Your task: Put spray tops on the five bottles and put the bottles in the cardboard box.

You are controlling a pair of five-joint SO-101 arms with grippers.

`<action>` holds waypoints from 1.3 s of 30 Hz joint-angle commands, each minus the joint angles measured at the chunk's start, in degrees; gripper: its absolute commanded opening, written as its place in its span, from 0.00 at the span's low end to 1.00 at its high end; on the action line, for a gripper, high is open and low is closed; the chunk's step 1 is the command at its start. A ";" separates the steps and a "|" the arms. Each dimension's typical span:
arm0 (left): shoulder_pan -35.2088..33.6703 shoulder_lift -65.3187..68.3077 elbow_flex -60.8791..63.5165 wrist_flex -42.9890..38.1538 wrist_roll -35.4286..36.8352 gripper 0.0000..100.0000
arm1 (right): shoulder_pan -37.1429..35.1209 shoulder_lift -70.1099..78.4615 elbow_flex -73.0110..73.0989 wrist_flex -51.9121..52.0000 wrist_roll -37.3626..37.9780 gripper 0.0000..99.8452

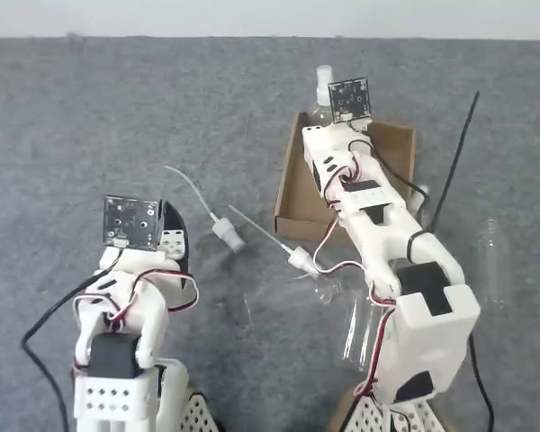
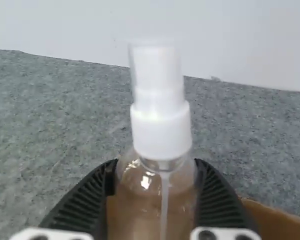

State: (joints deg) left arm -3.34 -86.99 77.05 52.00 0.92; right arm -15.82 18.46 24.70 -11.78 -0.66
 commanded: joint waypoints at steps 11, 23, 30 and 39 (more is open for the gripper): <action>-0.26 -1.05 -0.48 -1.93 0.62 0.01 | -1.19 -1.19 -3.08 -0.40 1.85 0.26; -0.26 -1.05 -0.40 -1.93 0.62 0.01 | -1.80 -1.27 -4.40 0.84 4.48 0.30; -0.26 -1.05 -0.40 -1.93 0.62 0.01 | -1.98 -7.60 -5.63 5.58 4.40 0.30; -0.26 -1.05 -0.40 -1.93 0.62 0.01 | -2.24 -25.01 -7.38 22.81 4.31 0.29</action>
State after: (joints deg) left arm -3.34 -86.99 77.14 51.91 0.92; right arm -17.58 4.57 21.19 4.04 3.03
